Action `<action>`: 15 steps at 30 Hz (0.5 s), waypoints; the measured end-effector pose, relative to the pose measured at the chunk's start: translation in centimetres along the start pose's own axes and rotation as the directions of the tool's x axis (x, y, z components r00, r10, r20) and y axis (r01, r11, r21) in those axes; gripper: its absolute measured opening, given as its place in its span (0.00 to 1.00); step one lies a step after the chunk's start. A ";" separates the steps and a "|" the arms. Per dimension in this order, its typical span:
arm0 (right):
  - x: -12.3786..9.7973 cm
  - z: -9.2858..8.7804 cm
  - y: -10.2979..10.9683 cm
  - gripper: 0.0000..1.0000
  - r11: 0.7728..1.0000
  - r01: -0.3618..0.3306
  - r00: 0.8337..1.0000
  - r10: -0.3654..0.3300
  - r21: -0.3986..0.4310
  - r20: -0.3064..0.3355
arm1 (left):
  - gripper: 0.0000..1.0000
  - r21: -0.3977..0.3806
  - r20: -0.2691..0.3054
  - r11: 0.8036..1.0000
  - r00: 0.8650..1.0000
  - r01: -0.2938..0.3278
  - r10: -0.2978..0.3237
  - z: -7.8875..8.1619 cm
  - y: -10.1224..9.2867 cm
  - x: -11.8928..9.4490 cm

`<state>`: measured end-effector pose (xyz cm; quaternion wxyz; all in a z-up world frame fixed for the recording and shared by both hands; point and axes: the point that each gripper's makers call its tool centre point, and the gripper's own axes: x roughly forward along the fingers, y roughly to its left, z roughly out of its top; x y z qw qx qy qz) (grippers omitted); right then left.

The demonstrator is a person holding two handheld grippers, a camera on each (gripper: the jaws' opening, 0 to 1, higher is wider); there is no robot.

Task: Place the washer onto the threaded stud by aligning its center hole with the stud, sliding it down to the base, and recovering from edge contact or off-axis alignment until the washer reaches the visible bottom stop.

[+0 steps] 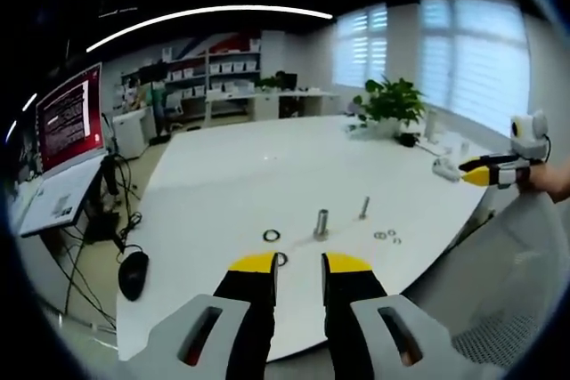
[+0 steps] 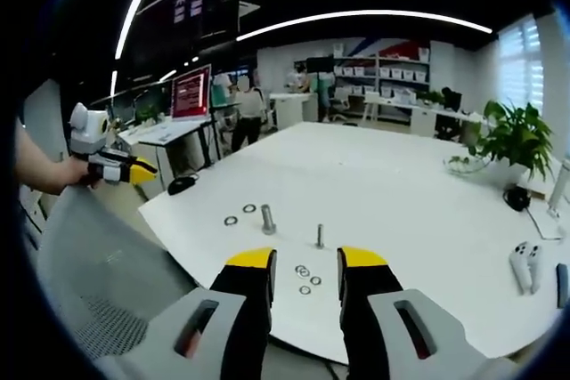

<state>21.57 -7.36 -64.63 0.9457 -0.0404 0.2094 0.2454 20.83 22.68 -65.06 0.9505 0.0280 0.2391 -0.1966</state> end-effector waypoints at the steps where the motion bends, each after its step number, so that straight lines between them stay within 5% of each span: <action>1: -0.1 0.2 -0.3 0.31 1.000 0.015 1.000 -0.015 0.001 0.012 | 0.17 0.000 -0.003 1.000 1.000 -0.003 0.003 -0.1 0.1 0.0; 8: -0.1 0.2 -0.1 0.31 1.000 0.009 1.000 -0.009 0.010 0.010 | 0.17 -0.027 -0.021 1.000 1.000 0.007 -0.008 -0.6 0.3 0.0; 15: -0.3 0.2 -0.8 0.31 0.999 0.038 0.999 -0.038 0.023 0.015 | 0.23 -0.132 0.002 0.991 1.000 0.009 -0.008 -0.6 0.7 -0.1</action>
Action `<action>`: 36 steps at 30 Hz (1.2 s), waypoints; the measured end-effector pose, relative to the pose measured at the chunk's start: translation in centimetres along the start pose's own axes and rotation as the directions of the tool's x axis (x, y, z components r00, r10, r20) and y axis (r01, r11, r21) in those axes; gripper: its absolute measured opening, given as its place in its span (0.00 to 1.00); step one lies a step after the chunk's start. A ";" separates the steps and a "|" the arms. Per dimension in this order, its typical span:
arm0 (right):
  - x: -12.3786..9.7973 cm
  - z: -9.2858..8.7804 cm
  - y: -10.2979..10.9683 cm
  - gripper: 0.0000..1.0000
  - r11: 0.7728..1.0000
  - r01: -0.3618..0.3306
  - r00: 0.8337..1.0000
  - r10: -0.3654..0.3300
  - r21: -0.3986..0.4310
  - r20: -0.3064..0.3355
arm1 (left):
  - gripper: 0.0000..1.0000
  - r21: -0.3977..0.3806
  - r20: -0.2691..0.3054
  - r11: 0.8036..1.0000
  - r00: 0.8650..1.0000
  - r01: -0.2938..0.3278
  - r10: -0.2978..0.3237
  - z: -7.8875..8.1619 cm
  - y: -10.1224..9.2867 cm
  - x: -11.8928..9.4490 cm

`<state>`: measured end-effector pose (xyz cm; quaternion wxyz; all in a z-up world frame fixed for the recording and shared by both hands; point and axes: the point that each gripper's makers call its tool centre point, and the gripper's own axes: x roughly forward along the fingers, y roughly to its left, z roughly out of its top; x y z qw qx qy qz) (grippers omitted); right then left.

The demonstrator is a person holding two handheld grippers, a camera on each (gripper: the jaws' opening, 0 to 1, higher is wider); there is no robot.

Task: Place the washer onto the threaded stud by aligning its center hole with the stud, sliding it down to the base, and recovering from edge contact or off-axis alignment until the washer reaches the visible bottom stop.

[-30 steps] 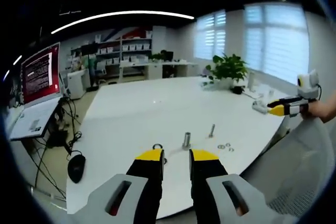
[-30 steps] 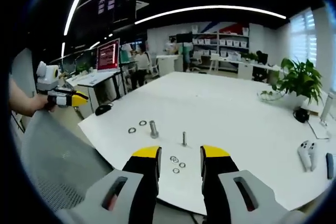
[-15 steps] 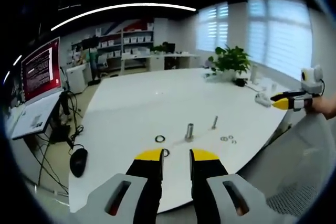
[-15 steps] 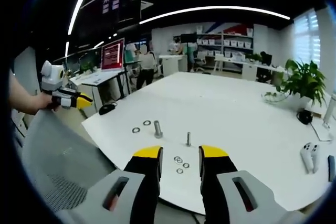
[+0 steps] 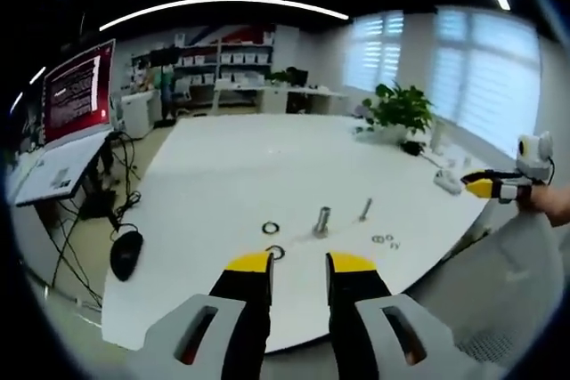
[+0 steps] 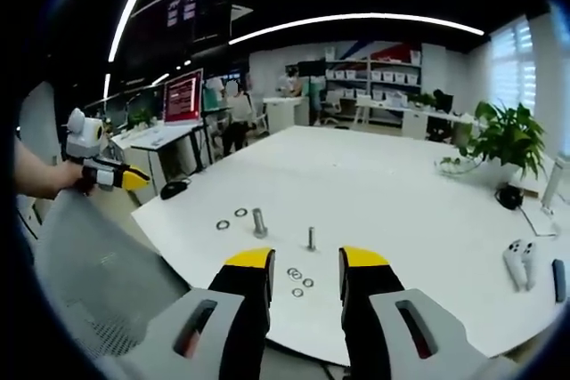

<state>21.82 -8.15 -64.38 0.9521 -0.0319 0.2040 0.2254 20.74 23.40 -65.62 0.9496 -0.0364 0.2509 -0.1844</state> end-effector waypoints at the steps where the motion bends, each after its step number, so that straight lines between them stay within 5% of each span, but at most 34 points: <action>1: 0.0 -0.1 0.1 0.31 1.000 -0.006 1.000 0.006 0.003 -0.007 | 0.23 0.010 0.001 1.000 1.000 0.004 -0.004 0.1 -0.2 0.0; 12: 0.4 -1.3 0.4 0.30 1.000 -0.028 0.997 0.029 0.013 -0.069 | 0.24 -0.002 -0.040 1.000 0.999 -0.018 0.018 -0.8 0.3 0.2; 36: 0.4 -0.5 0.2 0.30 1.000 -0.010 0.999 0.010 0.014 -0.035 | 0.16 0.031 -0.064 0.999 0.998 0.028 -0.026 -1.0 -0.1 0.7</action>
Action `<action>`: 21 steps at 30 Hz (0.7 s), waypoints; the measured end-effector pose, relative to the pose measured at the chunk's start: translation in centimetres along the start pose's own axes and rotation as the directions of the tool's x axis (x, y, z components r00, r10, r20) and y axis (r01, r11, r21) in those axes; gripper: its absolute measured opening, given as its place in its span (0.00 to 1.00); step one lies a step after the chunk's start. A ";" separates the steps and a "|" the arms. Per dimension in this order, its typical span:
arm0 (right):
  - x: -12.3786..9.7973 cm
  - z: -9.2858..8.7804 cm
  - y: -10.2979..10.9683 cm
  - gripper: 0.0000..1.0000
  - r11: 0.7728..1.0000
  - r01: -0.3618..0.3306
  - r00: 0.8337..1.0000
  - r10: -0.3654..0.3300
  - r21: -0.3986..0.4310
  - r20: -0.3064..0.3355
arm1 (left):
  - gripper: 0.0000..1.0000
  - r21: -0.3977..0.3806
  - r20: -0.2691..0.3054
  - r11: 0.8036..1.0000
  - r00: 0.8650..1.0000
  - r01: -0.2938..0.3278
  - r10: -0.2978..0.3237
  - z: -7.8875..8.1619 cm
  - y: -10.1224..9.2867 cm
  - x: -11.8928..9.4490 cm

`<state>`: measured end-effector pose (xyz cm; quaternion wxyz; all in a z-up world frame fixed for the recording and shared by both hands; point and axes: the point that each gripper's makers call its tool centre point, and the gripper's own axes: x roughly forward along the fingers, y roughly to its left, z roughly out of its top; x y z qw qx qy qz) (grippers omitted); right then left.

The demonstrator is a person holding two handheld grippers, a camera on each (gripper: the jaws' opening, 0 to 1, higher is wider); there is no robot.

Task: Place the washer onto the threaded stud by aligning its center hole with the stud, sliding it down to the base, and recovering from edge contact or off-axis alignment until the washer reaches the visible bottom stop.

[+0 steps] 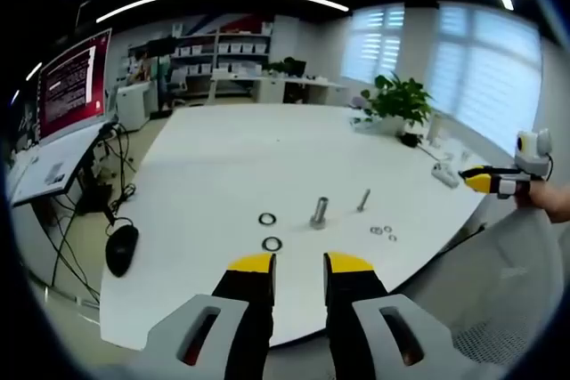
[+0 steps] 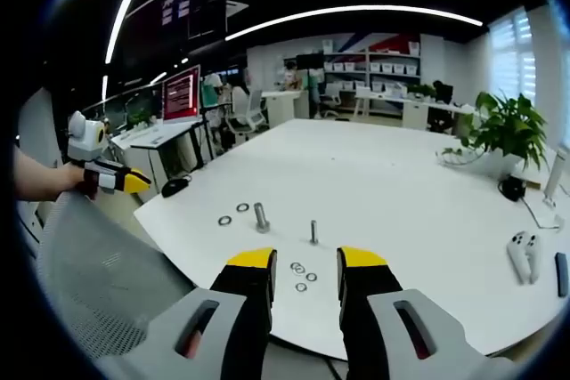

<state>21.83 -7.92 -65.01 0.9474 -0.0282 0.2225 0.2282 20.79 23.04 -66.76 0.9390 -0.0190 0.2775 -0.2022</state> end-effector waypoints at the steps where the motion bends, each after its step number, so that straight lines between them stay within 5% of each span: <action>1: 0.0 0.0 -0.1 0.30 1.000 0.003 1.000 -0.003 0.001 0.003 | 0.16 0.007 -0.004 1.000 1.000 0.003 -0.003 0.0 -0.1 0.0; 19: 0.0 -0.4 0.1 0.29 1.000 -0.004 1.000 0.004 0.001 -0.025 | 0.26 -0.047 -0.020 0.998 0.999 0.036 -0.037 -0.4 -0.8 0.1; 21: 0.0 -0.4 0.0 0.29 1.000 0.000 1.000 0.000 0.005 -0.022 | 0.23 -0.033 0.041 0.998 0.998 0.057 -0.055 0.8 -1.1 -0.1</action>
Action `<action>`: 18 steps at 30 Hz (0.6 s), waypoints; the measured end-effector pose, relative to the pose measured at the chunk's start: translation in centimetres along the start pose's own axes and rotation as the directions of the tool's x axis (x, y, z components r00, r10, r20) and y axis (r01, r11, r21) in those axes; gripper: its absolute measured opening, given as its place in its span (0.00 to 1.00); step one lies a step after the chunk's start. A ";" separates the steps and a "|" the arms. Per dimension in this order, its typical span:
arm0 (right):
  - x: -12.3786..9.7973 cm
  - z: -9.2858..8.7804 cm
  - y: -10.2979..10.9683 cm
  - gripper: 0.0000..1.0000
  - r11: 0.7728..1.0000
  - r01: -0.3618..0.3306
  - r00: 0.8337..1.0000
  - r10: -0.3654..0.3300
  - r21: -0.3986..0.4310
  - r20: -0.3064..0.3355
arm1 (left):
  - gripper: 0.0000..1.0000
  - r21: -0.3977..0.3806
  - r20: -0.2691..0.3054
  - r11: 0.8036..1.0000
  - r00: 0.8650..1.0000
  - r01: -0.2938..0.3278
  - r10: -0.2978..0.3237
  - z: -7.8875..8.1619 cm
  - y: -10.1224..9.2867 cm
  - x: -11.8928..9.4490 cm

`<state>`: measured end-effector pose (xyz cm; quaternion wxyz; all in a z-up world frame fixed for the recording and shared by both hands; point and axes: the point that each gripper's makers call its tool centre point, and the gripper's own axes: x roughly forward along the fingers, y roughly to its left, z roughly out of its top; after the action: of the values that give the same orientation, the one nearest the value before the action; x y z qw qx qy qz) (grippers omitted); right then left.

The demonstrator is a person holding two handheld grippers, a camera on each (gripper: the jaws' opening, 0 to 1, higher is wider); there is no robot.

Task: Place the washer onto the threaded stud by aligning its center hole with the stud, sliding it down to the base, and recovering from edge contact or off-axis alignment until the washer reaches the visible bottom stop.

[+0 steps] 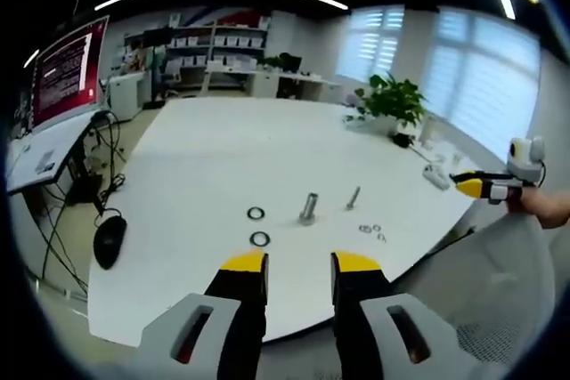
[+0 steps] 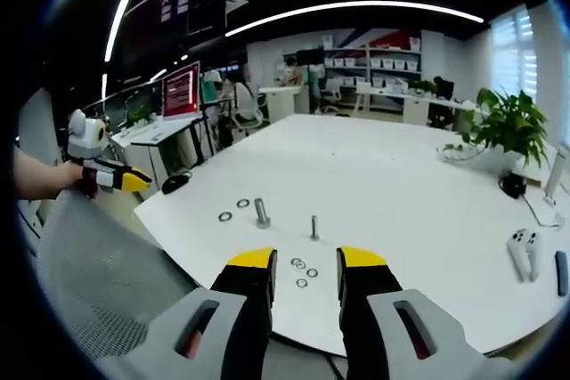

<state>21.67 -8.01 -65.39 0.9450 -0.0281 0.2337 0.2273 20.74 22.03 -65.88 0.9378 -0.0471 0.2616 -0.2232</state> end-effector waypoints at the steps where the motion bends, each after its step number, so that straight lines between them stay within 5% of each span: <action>1: 0.0 0.0 -0.1 0.29 1.000 0.002 1.000 -0.002 0.004 0.000 | 0.24 -0.011 -0.005 1.000 1.000 -0.007 0.007 0.0 0.1 -0.1; 7: 0.0 -0.2 0.0 0.30 1.000 -0.007 1.000 0.007 0.014 -0.012 | 0.27 0.036 -0.078 0.999 0.997 0.006 -0.003 -1.0 -0.2 0.3; 11: -0.1 0.1 -0.1 0.30 0.999 -0.007 1.000 0.007 0.038 0.010 | 0.27 0.229 -0.151 0.971 0.988 0.072 -0.037 -1.2 -1.8 1.0; 18: 0.0 0.0 0.0 0.31 0.999 -0.012 1.000 0.012 0.034 0.002 | 0.31 0.216 -0.223 0.972 0.974 0.093 -0.043 -1.4 -1.3 2.7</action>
<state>21.66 -8.05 -65.40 0.9442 -0.0104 0.2368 0.2287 21.54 19.71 -68.09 0.8948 0.0749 0.3334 -0.2873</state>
